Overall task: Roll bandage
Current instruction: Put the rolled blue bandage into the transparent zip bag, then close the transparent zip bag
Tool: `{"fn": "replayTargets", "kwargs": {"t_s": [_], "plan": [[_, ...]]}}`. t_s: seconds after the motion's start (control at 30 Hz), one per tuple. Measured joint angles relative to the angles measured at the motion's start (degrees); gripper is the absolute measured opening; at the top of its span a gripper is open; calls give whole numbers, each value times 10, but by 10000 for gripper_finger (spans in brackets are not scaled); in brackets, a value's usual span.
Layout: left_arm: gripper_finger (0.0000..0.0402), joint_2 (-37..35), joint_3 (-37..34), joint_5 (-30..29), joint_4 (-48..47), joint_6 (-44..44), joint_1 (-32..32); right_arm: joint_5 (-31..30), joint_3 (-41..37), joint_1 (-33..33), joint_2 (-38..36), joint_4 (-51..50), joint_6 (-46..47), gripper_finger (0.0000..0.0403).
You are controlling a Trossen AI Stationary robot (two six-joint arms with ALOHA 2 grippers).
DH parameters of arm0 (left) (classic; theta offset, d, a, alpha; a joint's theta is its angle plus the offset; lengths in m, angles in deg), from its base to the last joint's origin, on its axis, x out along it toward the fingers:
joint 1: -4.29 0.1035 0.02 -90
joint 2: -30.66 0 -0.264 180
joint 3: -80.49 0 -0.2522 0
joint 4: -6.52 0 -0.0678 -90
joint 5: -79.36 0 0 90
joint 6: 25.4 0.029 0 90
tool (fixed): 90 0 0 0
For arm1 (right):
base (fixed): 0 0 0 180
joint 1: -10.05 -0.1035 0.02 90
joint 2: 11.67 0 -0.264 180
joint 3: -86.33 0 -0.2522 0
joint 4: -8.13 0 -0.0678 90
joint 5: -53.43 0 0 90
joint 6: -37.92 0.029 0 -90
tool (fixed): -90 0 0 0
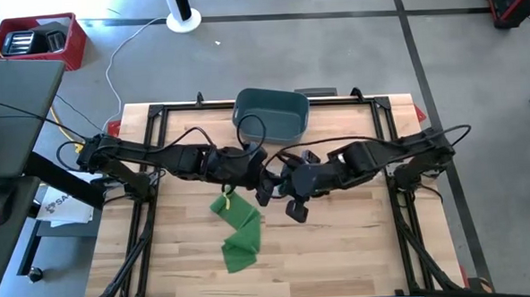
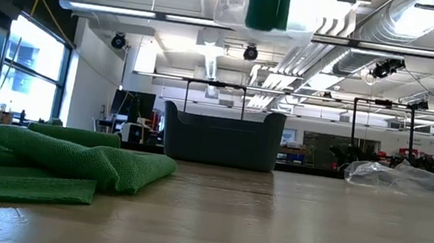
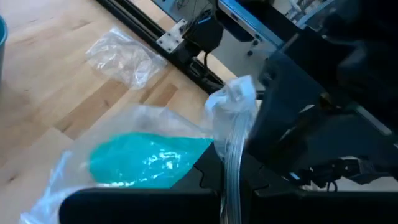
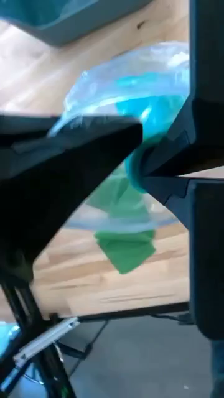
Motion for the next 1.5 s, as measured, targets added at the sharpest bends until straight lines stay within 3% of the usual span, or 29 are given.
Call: {"fn": "replayTargets", "kwargs": {"t_s": [0.37,0.47,0.53,0.73,0.8,0.93,1.03,1.17,1.27,1.5], "plan": [[0,-2,0,8,-5,15,0,-82,1,-48,-78,50,10,2],[0,-2,0,16,-6,22,-1,-31,1,-54,-92,39,132,2],[0,-2,0,17,-7,30,-4,14,1,-44,-100,40,162,6],[0,-2,0,7,-7,46,-3,103,0,-40,-125,-5,136,40],[0,-2,0,7,-7,33,0,85,1,-40,-142,-68,110,48],[0,-2,0,-8,-7,9,-8,-27,0,-39,-171,-234,99,53],[0,-1,0,-9,-7,21,-10,-84,-3,-63,-199,-298,98,53],[0,-1,0,-15,-1,4,-6,-194,-81,-127,-289,-242,123,53],[0,-1,0,-32,1,-15,0,-237,-177,-163,-369,-226,195,53],[0,0,0,-83,3,-31,8,-162,-393,-184,-504,-44,273,53]]}}
